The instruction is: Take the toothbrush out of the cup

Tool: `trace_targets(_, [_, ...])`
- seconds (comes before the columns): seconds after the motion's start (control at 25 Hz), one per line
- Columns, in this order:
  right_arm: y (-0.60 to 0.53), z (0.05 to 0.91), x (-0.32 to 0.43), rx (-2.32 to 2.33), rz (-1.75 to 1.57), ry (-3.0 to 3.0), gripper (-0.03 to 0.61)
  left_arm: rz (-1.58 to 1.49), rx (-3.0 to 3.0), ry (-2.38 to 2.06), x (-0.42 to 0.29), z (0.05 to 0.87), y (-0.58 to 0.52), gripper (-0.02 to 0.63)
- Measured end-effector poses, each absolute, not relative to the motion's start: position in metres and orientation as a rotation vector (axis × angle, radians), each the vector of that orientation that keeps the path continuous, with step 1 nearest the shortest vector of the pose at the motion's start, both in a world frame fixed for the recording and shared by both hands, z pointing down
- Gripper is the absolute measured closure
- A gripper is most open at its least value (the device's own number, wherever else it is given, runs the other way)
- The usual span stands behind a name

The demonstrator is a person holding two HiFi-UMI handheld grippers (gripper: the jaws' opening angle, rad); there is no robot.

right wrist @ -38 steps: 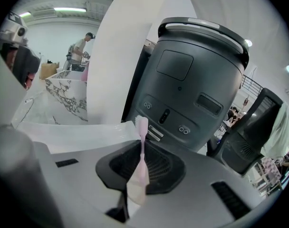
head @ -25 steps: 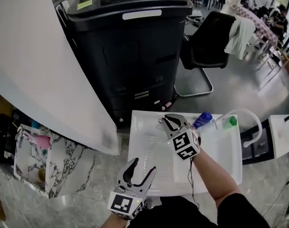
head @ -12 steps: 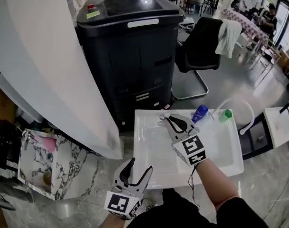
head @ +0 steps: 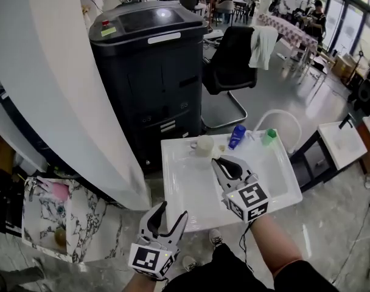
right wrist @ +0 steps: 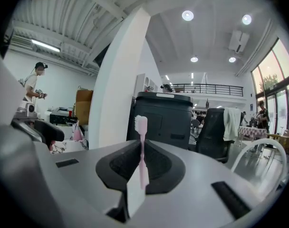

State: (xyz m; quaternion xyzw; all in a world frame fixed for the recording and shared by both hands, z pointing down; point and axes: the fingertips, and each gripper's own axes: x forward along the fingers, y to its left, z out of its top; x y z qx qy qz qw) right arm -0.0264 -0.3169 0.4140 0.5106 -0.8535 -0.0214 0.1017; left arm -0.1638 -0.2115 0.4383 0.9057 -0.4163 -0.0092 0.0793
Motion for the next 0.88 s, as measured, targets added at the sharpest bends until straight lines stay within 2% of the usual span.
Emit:
trace_targets(0.24, [-0.279,0.411,-0.006,1.574,-0.014,-2.511,0.545,-0.050,2.725,-1.199,-0.151,0.436,-0.194,0.410])
trace_targets(0.52, [-0.233,0.407,0.022,1.592,0.024,-2.551,0.545,-0.067,2.698,-1.203,-0.117,0.436,-0.171,0.574])
trace_targets(0.88, [-0.161,0.408,0.090,1.555,0.069,-2.642,0.545,0.014,2.689,-1.253,-0.036,0.440,-0.111,0.591])
